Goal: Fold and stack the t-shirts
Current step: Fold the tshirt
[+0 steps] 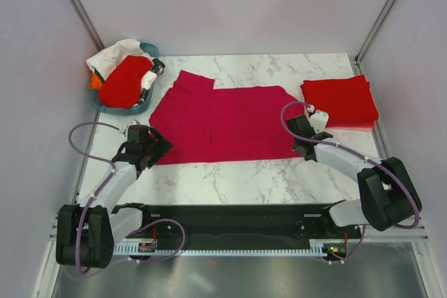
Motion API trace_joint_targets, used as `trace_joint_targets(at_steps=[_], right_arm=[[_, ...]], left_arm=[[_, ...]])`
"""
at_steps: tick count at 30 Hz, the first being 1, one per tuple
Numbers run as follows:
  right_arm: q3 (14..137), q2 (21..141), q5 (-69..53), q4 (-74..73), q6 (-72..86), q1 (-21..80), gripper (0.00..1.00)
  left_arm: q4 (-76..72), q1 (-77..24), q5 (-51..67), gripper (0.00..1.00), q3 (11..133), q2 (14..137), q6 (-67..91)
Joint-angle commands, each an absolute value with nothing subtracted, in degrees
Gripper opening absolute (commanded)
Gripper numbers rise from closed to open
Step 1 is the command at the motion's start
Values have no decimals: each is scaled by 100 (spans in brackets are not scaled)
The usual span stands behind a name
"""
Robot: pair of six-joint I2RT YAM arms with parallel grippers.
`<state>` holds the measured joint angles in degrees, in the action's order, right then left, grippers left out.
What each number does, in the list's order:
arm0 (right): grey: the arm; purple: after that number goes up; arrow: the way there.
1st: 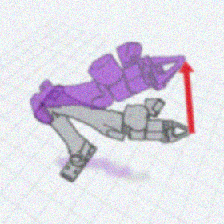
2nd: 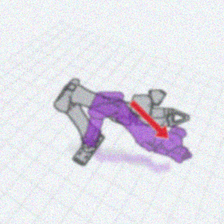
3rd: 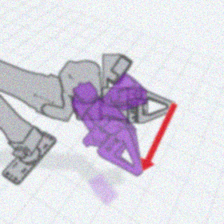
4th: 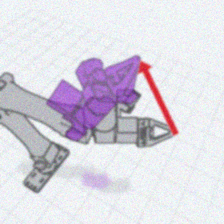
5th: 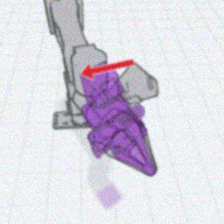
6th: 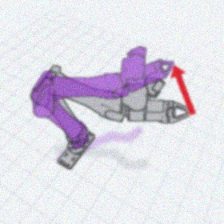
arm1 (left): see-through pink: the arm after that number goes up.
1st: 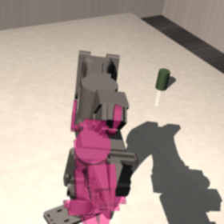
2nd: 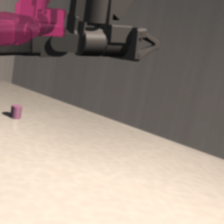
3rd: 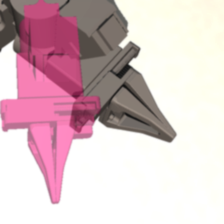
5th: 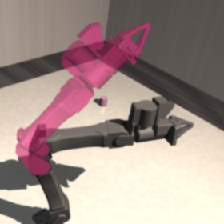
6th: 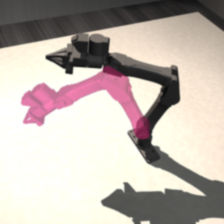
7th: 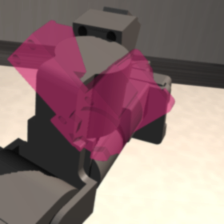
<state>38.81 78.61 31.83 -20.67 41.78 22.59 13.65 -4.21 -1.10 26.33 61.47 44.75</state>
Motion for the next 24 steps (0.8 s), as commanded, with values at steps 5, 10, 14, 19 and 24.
trace_joint_targets(at_steps=[5, 10, 14, 19, 24], right_arm=[[4060, 7857, 3059, -2021, 4263, 2232, 0], [4113, 7822, 2997, -2013, 4245, 2224, 0], [4113, 7866, 2971, -1969, 4254, 2232, 0], [4131, 7936, 2874, -1881, 4289, 2232, 0], [4148, 8147, 2795, -1837, 4324, 2224, 0]], left_arm=[[1336, -396, -26, 64, 3014, 5994, 4474], [1336, -404, -26, 33, 3173, 5933, 4544], [1283, -404, -26, 5, 3322, 6099, 4605], [1046, -413, 202, 2, 3445, 6644, 4676], [940, -431, 220, 2, 3472, 7075, 4711]])
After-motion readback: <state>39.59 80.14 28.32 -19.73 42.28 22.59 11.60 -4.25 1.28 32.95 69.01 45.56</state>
